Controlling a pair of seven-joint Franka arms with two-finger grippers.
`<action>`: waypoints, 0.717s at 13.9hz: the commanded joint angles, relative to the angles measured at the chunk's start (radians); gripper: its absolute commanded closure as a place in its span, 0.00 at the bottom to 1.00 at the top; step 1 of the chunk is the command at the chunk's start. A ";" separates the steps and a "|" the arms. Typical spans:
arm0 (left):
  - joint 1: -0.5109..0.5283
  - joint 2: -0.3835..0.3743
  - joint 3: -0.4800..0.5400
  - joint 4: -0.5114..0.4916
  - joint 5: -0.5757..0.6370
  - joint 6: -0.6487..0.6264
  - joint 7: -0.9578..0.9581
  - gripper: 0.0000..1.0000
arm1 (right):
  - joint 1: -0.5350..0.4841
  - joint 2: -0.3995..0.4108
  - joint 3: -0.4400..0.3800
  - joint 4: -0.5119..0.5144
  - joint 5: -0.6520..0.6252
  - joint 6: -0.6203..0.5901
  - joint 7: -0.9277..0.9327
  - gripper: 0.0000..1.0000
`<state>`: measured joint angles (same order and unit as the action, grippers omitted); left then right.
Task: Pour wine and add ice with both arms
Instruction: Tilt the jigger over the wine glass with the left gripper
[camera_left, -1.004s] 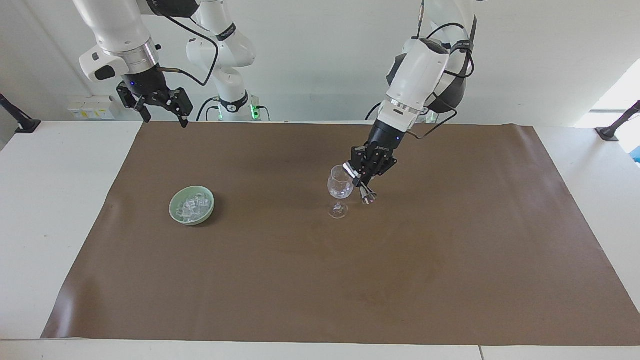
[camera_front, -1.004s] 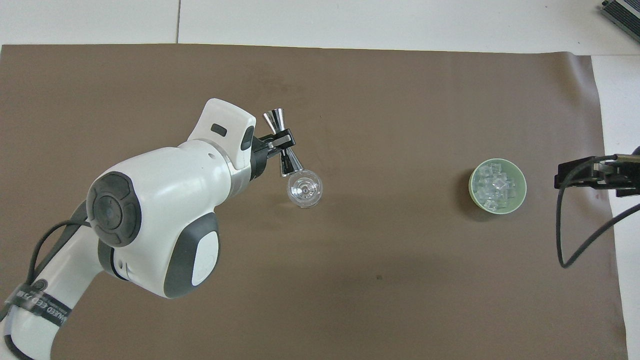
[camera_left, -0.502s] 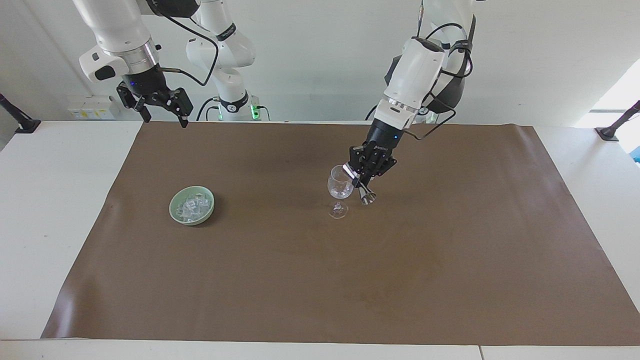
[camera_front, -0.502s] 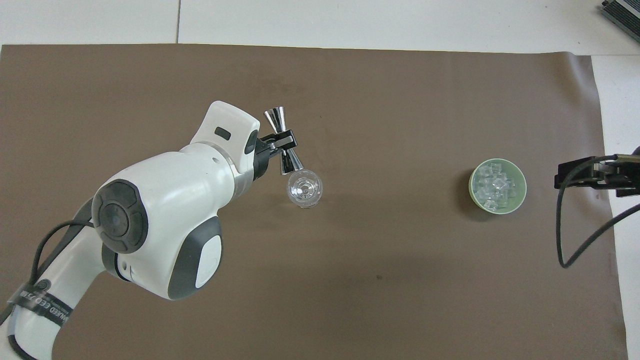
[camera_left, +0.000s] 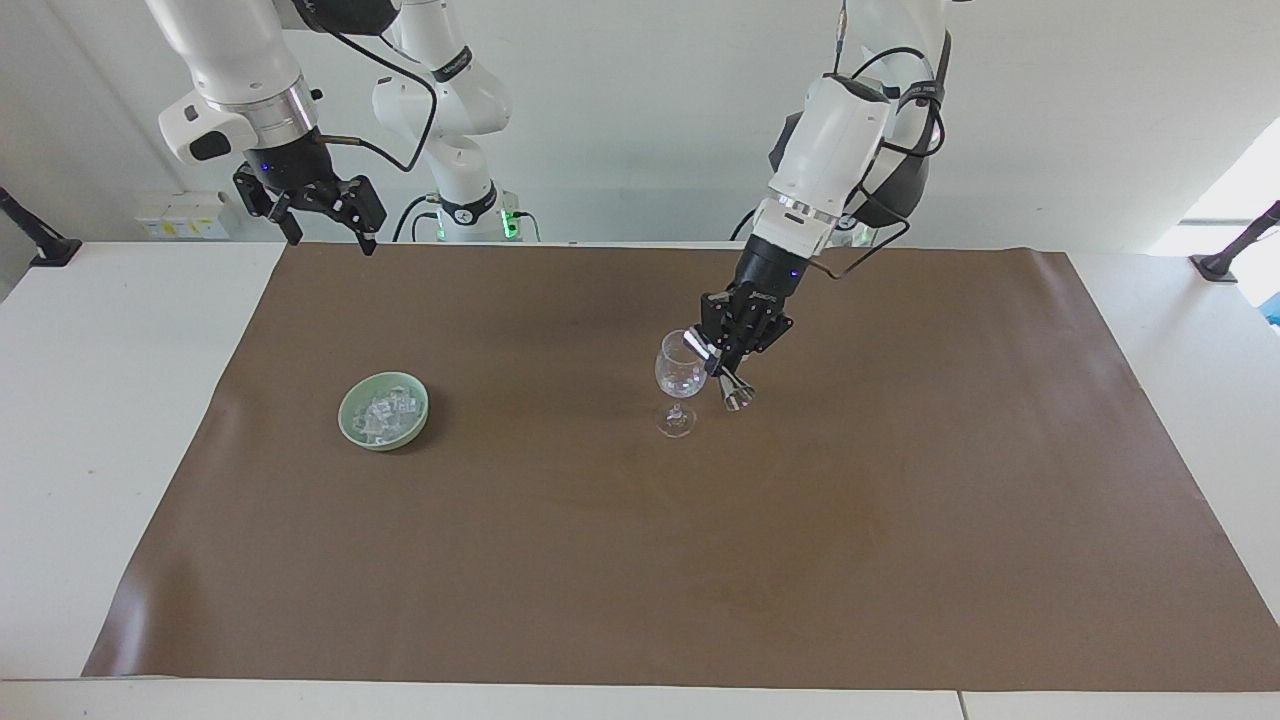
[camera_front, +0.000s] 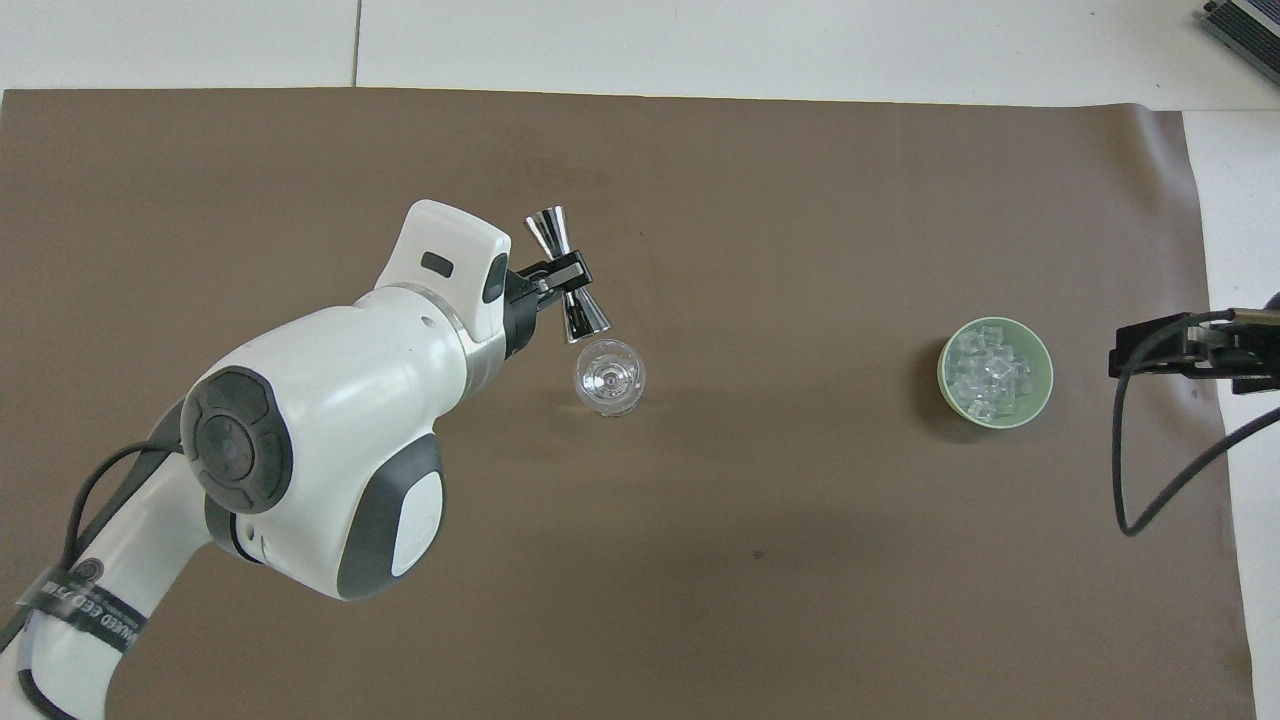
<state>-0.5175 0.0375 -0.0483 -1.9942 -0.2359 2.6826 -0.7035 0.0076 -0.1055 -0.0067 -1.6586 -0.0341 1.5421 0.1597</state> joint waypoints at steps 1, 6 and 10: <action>-0.009 -0.025 0.013 -0.032 0.023 0.028 -0.083 1.00 | -0.001 -0.023 -0.003 -0.024 0.017 -0.002 -0.031 0.00; 0.037 -0.030 0.015 -0.028 0.001 -0.064 -0.105 1.00 | -0.001 -0.023 -0.003 -0.024 0.017 -0.002 -0.031 0.00; 0.074 -0.039 0.016 -0.020 -0.213 -0.151 -0.105 1.00 | -0.001 -0.023 -0.003 -0.024 0.017 -0.002 -0.031 0.00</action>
<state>-0.4665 0.0352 -0.0289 -1.9968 -0.3773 2.5852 -0.7971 0.0075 -0.1055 -0.0067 -1.6586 -0.0341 1.5421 0.1597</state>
